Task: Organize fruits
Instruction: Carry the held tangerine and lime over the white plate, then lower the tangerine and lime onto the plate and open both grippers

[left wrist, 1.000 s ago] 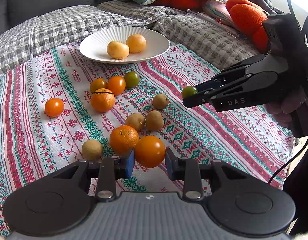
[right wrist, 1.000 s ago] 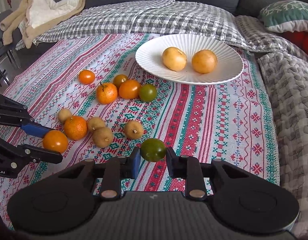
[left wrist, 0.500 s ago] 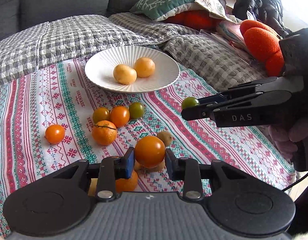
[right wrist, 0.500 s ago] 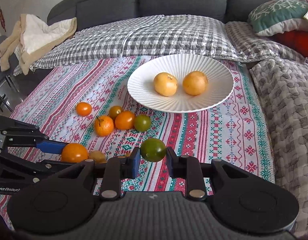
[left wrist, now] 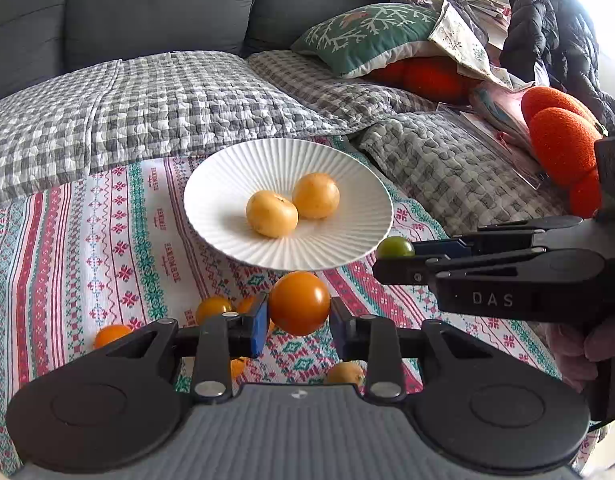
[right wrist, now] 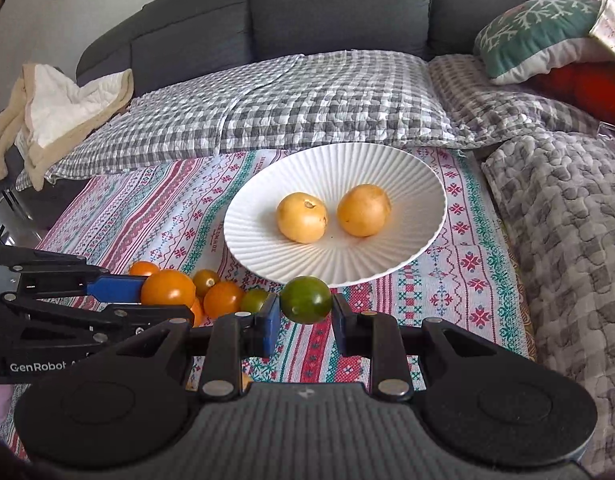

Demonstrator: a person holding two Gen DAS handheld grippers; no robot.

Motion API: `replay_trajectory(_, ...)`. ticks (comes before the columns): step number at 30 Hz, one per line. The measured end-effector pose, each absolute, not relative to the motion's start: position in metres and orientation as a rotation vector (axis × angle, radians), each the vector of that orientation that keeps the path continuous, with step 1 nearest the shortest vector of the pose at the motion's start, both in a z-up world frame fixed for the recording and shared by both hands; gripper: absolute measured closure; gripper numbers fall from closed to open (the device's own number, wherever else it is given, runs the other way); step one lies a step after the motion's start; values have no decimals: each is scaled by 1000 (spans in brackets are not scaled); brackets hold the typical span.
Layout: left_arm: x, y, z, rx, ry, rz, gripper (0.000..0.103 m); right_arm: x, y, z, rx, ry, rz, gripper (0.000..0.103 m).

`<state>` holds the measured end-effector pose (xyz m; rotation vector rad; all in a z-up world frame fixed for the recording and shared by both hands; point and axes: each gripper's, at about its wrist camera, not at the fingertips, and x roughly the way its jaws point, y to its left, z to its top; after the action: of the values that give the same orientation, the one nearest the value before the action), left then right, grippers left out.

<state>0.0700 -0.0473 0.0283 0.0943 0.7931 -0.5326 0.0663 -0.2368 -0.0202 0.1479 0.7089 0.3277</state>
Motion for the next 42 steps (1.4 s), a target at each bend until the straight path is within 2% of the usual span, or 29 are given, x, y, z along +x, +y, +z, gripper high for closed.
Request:
replay_trajectory(21,181,-93,15,77,750,-535,82,122,-245,-36,157,696,340,79)
replay_trajectory(35,214,-111,-8,138,823,-484,82,142,-236,-46,109,718,328,79)
replay_trajectory(42,222,-107,-16,74,861,-466,81,148,-230,-48,88,722,323,78)
